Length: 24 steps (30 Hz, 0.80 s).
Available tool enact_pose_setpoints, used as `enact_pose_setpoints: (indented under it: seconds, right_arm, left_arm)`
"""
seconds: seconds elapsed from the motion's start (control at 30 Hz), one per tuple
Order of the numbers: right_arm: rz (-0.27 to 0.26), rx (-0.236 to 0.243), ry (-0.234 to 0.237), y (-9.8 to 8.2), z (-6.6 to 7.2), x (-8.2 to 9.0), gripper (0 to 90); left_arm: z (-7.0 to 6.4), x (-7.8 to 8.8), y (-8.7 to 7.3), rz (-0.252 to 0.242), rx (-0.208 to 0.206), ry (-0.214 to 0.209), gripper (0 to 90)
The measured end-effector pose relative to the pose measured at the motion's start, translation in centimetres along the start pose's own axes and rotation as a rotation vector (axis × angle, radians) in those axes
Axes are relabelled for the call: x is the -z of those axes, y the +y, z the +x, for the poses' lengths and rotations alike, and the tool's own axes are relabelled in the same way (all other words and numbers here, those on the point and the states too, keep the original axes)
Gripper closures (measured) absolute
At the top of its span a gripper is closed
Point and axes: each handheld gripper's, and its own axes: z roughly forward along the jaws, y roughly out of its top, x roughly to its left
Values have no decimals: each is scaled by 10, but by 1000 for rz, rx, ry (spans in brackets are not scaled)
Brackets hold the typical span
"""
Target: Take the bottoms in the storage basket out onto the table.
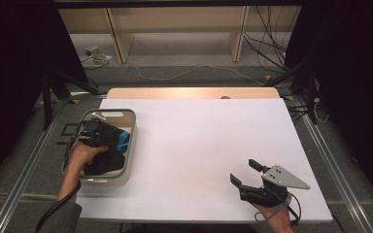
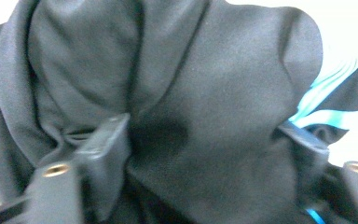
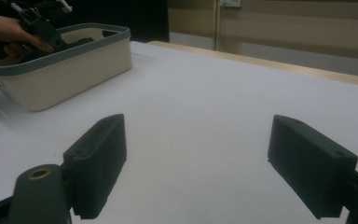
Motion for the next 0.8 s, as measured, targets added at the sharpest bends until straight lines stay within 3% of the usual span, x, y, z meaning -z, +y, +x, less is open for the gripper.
enact_pose_setpoints:
  seconds: [0.13,0.27,0.8]
  right_arm:
    - [4,2,-1,0,0,0,204]
    - [5,2,-4,0,0,0,205]
    - [2,5,-11,0,0,0,208]
  left_arm:
    - [3,2,-1,-14,11,-3,597]
    - [6,5,-2,-37,17,-15,691]
    - [14,32,-5,-150,60,-100,757]
